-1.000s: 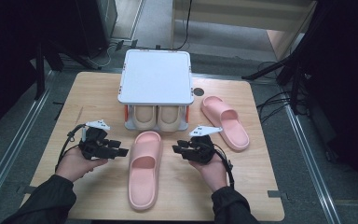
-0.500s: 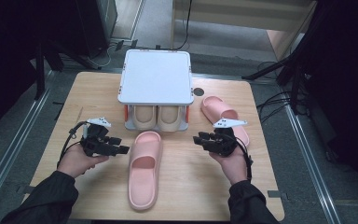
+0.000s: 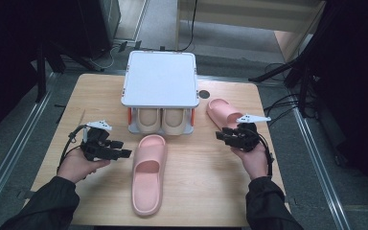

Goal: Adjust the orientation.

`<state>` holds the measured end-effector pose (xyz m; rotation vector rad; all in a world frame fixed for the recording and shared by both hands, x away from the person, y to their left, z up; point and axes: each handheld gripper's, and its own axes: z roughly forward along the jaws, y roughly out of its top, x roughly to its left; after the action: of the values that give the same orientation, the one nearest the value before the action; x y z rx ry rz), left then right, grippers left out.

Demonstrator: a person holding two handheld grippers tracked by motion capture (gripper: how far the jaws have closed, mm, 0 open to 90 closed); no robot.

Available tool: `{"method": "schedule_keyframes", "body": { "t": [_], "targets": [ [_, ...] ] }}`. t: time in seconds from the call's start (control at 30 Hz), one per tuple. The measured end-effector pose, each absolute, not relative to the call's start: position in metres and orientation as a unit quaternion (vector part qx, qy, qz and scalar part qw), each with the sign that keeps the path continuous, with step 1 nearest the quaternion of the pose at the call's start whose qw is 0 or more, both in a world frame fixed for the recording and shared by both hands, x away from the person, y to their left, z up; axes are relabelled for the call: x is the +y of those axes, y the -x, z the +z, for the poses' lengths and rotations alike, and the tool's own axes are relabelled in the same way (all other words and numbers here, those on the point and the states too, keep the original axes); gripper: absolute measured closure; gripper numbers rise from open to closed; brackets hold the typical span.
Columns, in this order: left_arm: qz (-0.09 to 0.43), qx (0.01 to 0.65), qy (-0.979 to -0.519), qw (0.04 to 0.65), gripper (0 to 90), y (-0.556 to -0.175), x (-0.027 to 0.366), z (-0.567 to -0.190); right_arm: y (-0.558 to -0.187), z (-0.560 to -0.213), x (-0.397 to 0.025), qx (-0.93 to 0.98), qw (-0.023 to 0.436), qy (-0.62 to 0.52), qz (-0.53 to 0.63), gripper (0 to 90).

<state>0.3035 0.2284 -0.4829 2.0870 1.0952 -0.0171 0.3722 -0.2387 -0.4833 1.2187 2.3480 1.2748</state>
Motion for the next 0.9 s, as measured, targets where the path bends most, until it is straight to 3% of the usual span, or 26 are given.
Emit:
{"method": "schedule_keyframes", "body": {
  "t": [0.53, 0.9],
  "targets": [
    [-0.005, 0.445, -0.812, 0.378, 39.5, -0.288, 0.238, -0.484, -0.407, -0.497, -0.255, 0.780, 0.121, -0.455, 0.411, 55.1],
    [0.000, 0.459, -0.805, 0.376, 39.5, -0.277, 0.247, -0.486, -0.427, -0.507, -0.249, 0.776, 0.123, -0.468, 0.405, 58.2]
  ]
}}
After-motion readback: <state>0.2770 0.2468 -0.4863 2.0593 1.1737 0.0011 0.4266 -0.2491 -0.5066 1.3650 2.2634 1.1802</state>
